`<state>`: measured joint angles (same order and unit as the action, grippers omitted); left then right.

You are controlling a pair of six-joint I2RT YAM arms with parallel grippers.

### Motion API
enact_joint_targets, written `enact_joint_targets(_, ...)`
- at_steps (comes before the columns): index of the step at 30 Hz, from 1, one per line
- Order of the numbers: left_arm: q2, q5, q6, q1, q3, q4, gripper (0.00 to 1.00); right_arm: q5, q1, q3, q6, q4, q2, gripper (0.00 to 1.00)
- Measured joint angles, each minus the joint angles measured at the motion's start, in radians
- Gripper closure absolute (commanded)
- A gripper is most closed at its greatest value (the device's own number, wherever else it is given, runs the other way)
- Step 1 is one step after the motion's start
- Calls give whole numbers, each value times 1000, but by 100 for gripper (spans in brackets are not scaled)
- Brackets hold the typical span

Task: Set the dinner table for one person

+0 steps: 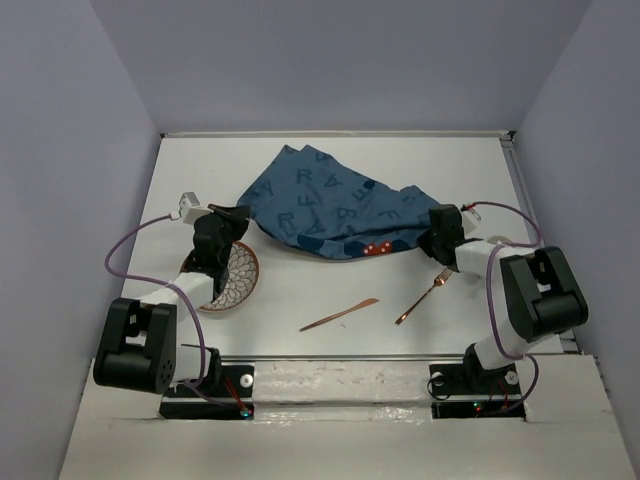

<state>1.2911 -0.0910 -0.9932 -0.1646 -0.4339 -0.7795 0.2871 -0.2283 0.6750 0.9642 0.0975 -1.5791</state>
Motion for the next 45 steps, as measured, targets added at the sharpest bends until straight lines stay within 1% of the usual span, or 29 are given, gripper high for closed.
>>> enact_joint_targets(1, 0, -1, 0, 0, 0, 0, 100, 2, 0, 3, 2, -1, -4, 100)
enact_joint_targets(8, -27, 0, -1, -4, 0, 0, 100, 13, 7, 7, -47, -19, 10, 100)
enact_joint_targets(10, -59, 2, 0, -6, -10, 18, 100, 22, 8, 7, -95, -45, 58, 100)
enact_joint_targets(13, -122, 1, 16, -14, -69, 72, 100, 32, 7, 43, -205, -106, 248, 100)
enact_joint_targets(15, -166, -2, 34, -25, -140, 116, 100, 40, 8, 125, -274, -146, 361, 100)
enact_joint_targets(17, -217, -8, 62, -40, -247, 141, 100, 51, 8, 246, -349, -170, 447, 100)
enact_joint_targets(18, -237, -10, 75, -46, -293, 148, 100, 61, 8, 332, -402, -180, 489, 100)
enact_joint_targets(19, -261, -11, 89, -51, -351, 150, 100, 67, 8, 382, -429, -187, 509, 100)
enact_joint_targets(20, -275, -13, 96, -52, -380, 151, 100, 76, 8, 472, -469, -196, 536, 100)
enact_joint_targets(23, -327, -16, 126, -51, -495, 142, 100, 84, 8, 586, -528, -216, 579, 100)
enact_joint_targets(27, -357, -19, 150, -51, -561, 141, 100, 96, 8, 714, -601, -257, 572, 100)
enact_joint_targets(30, -354, -23, 163, -50, -567, 153, 100, 100, 8, 738, -627, -280, 552, 100)
enact_joint_targets(34, -287, -21, 166, -35, -567, 174, 100, 101, 10, 762, -651, -301, 470, 100)
enact_joint_targets(37, -205, -17, 164, -12, -567, 202, 100, 92, 25, 778, -664, -311, 363, 100)
enact_joint_targets(41, -80, 3, 162, 18, -602, 237, 100, 19, 93, 855, -661, -340, 192, 100)
enact_joint_targets(43, 3, 32, 158, 29, -674, 262, 100, -34, 139, 932, -649, -354, 99, 100)
enact_joint_targets(45, 74, 63, 154, 36, -752, 277, 100, -92, 178, 1069, -638, -380, -11, 100)
